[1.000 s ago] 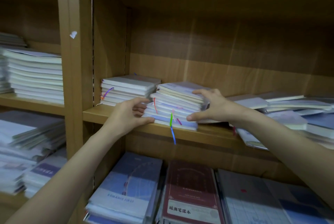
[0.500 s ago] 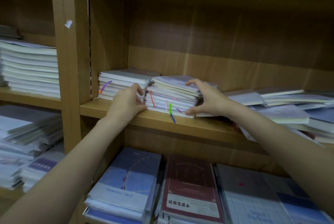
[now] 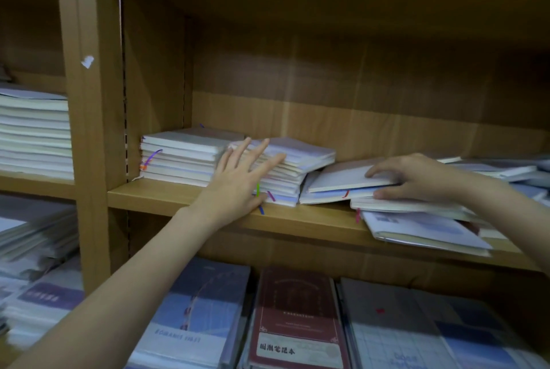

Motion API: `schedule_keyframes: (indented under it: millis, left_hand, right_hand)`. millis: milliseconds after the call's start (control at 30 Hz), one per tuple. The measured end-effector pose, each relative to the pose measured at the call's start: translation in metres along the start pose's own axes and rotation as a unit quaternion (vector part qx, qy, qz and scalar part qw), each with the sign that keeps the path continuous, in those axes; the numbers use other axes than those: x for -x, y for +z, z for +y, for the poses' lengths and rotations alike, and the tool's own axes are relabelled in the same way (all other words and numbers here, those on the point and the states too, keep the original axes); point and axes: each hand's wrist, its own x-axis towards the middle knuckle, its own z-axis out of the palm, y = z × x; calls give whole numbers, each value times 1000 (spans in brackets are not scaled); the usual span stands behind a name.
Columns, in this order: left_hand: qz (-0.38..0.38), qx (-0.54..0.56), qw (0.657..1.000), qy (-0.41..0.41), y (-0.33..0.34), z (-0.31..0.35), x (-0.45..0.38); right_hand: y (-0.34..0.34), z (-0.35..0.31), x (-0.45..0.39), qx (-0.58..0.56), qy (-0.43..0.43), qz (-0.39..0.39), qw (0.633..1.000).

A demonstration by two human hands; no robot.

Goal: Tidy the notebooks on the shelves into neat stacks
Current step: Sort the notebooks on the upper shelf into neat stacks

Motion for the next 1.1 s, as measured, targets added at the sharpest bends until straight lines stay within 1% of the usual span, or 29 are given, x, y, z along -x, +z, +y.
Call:
schedule_keyframes:
  millis: [67,167,300,433,500,600,700,767,867,933,1000,1100]
  left_hand:
    - [-19,-9,1000,19,2,1,-3]
    - [-13,-38,998,38,1,4,-4]
    - [-42,-67,997,22,-6,13,-6]
    - [-75,-79,994,2,-15,20,-7]
    - [-94,-83,992,-5,-18,22,-7]
    - [-102,-86,991,-6,-19,21,-7]
    - [-99,-71,992,-19,-18,21,-7]
    - [-88,-49,994,-45,-18,27,-8]
    - [-79,-10,992,-94,-22,40,-17]
    - [-65,33,991,-111,-27,46,-27]
    - [-25,119,987,-105,-31,53,-35]
    - [22,262,962,-68,-38,72,-43]
  right_hand:
    - [3,-1,0,27,-16,19,999]
    - [10,-7,-2,32,-25,46,998]
    - [19,-10,-3,-6,-23,85,996]
    - [20,-12,-2,34,-31,109,993]
    - [15,-10,4,26,-47,126,991]
    - [-3,0,20,-2,-55,196,979]
    - [-22,9,38,-34,-71,307,948]
    - [-31,10,45,-40,-77,347,934]
    - [-34,7,47,-32,-95,352,930]
    - [-34,5,47,-25,-99,362,926]
    - [-40,3,50,-22,-95,405,909]
    - [-55,-2,54,-23,-93,462,882]
